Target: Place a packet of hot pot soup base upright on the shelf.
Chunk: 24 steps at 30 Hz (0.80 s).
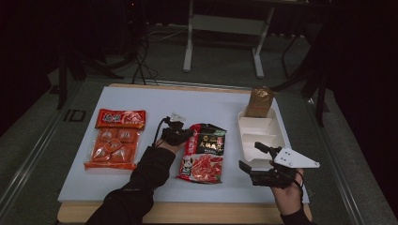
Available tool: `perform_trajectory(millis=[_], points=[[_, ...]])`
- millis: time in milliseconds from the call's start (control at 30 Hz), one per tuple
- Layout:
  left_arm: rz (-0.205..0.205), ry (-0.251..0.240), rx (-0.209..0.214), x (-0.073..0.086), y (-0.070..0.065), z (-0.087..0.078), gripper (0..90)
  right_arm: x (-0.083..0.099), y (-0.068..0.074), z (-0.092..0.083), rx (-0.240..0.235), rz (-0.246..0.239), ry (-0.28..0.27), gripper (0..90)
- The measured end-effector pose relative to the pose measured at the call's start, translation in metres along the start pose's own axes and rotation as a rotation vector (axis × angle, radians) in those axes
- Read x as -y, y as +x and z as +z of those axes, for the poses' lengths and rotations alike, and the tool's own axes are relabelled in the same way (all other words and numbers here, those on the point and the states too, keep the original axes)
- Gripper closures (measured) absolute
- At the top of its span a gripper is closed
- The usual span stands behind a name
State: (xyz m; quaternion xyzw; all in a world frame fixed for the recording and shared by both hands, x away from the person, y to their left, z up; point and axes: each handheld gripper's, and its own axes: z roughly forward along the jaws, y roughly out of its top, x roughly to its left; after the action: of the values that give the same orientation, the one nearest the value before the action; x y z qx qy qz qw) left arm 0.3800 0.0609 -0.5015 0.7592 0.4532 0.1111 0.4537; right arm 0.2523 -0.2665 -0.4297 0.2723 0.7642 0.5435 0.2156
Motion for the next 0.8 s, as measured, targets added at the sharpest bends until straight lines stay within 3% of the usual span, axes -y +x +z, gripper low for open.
perform_trajectory(millis=[100,267,333,367,433,633,700,800], points=[[0.009,-0.031,0.008,-0.001,-0.006,-0.009,88.2,0.000,0.000,0.001,0.011,-0.015,-0.002,13.4],[0.053,-0.085,0.022,-0.004,-0.019,-0.024,88.2,0.001,-0.002,0.004,0.020,0.044,0.025,11.1],[0.069,-0.106,0.030,-0.005,-0.025,-0.030,88.2,0.001,-0.002,0.005,-0.015,0.060,0.036,10.0],[0.075,-0.115,0.034,-0.005,-0.028,-0.033,88.2,0.001,-0.001,0.005,0.002,0.059,0.041,10.0],[0.093,-0.135,0.039,-0.006,-0.034,-0.039,88.1,0.000,0.000,0.007,-0.013,0.070,0.071,10.2],[0.102,-0.190,0.079,-0.005,-0.048,-0.052,88.2,-0.002,-0.001,0.005,0.019,0.084,0.072,17.9],[0.098,-0.216,0.111,-0.005,-0.051,-0.057,88.2,-0.003,-0.001,0.004,0.025,0.091,0.073,21.3],[0.132,-0.254,0.144,-0.007,-0.058,-0.063,88.2,-0.004,-0.003,0.003,0.035,0.099,0.076,23.4]])
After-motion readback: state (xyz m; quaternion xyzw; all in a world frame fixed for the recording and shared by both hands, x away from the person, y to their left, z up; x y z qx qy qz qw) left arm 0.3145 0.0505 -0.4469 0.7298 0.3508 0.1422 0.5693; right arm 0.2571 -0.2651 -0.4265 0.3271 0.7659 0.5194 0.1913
